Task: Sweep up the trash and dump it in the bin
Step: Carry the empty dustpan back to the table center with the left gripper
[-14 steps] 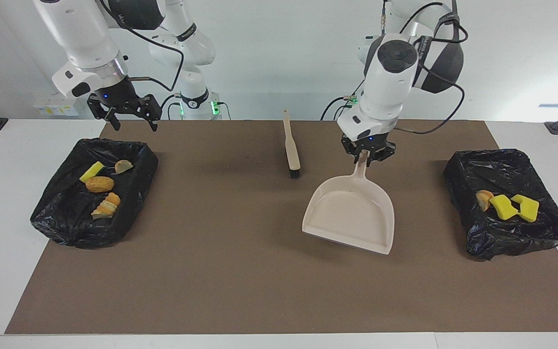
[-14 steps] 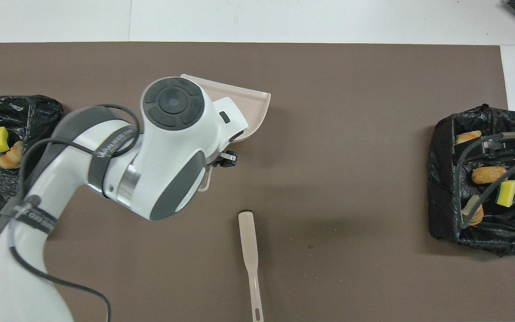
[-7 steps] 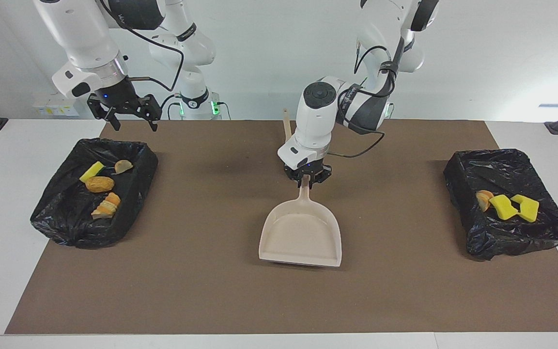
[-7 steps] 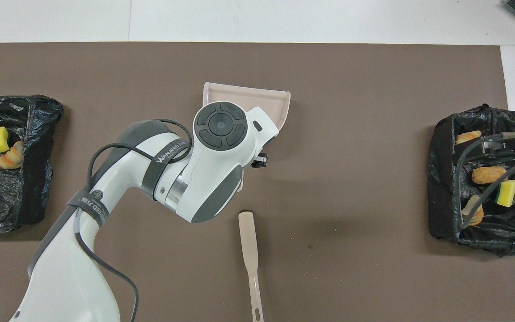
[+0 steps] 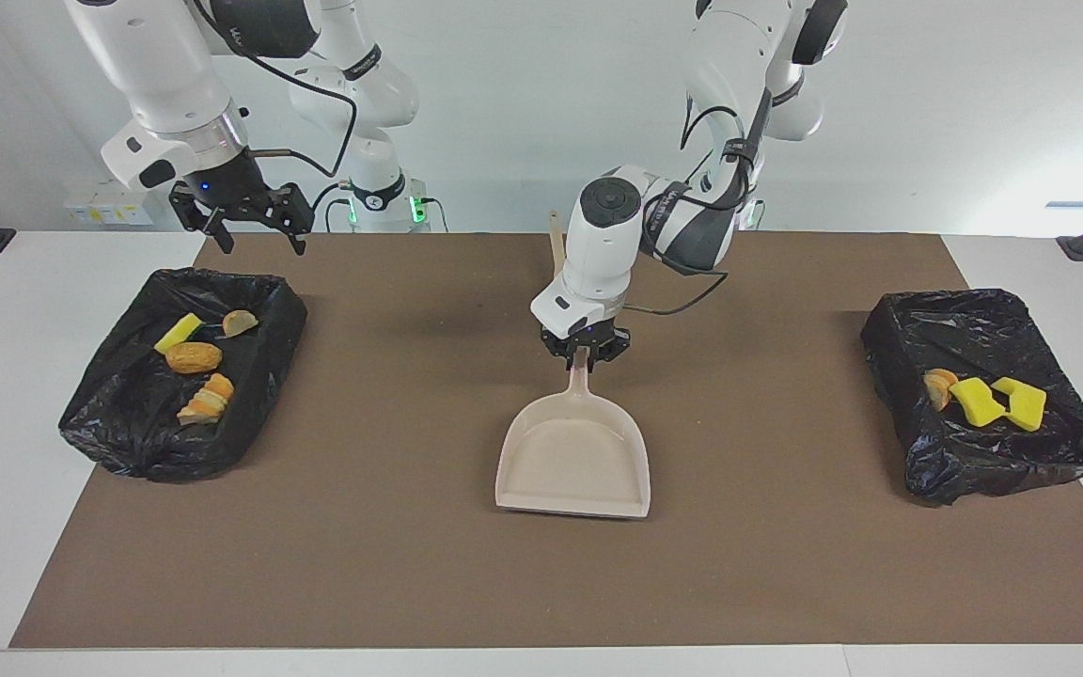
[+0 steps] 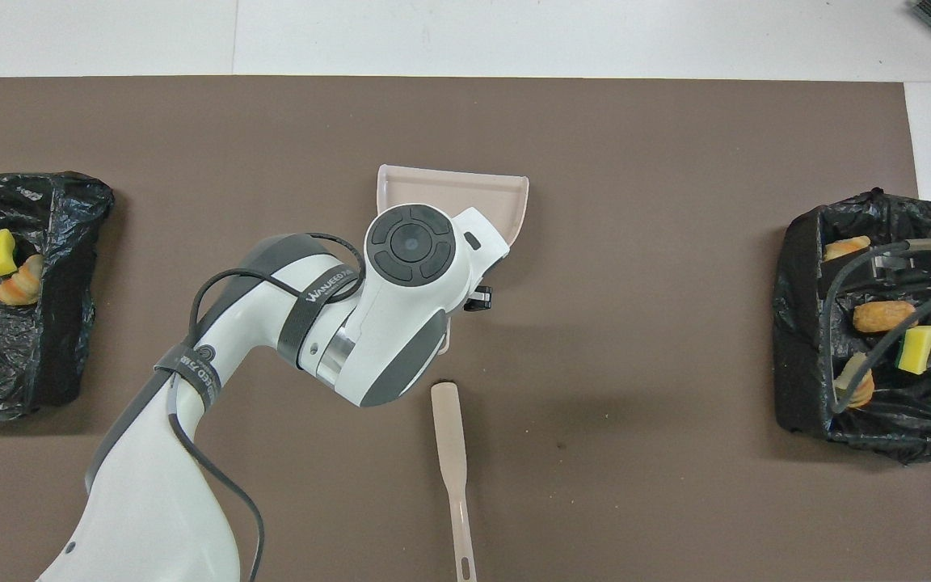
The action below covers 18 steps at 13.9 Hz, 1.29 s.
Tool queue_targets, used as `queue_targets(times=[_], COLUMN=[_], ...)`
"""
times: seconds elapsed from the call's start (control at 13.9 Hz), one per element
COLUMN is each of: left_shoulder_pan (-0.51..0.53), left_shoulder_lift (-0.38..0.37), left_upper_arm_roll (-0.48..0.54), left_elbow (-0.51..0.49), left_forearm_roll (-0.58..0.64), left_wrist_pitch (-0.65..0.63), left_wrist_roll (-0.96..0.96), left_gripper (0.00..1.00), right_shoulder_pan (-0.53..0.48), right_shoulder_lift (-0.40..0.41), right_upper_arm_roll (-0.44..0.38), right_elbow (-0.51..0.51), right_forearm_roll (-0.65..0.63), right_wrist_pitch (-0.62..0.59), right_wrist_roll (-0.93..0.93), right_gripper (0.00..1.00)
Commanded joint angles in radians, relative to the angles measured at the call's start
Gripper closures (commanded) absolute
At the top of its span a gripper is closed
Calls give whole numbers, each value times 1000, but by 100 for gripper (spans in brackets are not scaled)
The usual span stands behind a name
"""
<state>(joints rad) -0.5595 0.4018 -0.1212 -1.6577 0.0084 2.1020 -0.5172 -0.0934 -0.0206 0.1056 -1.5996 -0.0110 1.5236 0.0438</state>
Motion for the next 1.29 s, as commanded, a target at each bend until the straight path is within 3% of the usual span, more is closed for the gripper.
queue_targets(times=[0.0, 0.22, 0.29, 0.43, 0.5, 0.72, 1.22], left_shoulder_pan=[-23, -25, -25, -20, -10, 47, 228], left_shoulder_lift=[8, 9, 9, 6, 0, -47, -152], left_upper_arm_roll=[20, 20, 20, 20, 20, 21, 21], left_elbow=[-11, -25, -31, -31, -30, -30, -51], left_forearm_roll=[-15, -16, -16, -16, -16, -16, -15], left_wrist_pitch=[32, 65, 84, 84, 76, 38, -109], left_wrist_roll=[-23, -58, -85, -98, -93, -83, 123], left_gripper=[100, 100, 93, 30, 10, 0, 0], right_shoulder_pan=[-8, -8, -8, -8, -8, -8, -8], right_shoulder_lift=[-18, -18, -18, -18, -18, -18, -18], right_upper_arm_roll=[3, 3, 3, 3, 3, 3, 3], right_elbow=[-26, -26, -26, -26, -26, -26, -26], right_forearm_roll=[17, 17, 17, 17, 17, 17, 17], right_wrist_pitch=[27, 27, 27, 27, 27, 27, 27], right_wrist_roll=[15, 15, 16, 15, 15, 15, 15], right_gripper=[0, 0, 0, 0, 0, 0, 0])
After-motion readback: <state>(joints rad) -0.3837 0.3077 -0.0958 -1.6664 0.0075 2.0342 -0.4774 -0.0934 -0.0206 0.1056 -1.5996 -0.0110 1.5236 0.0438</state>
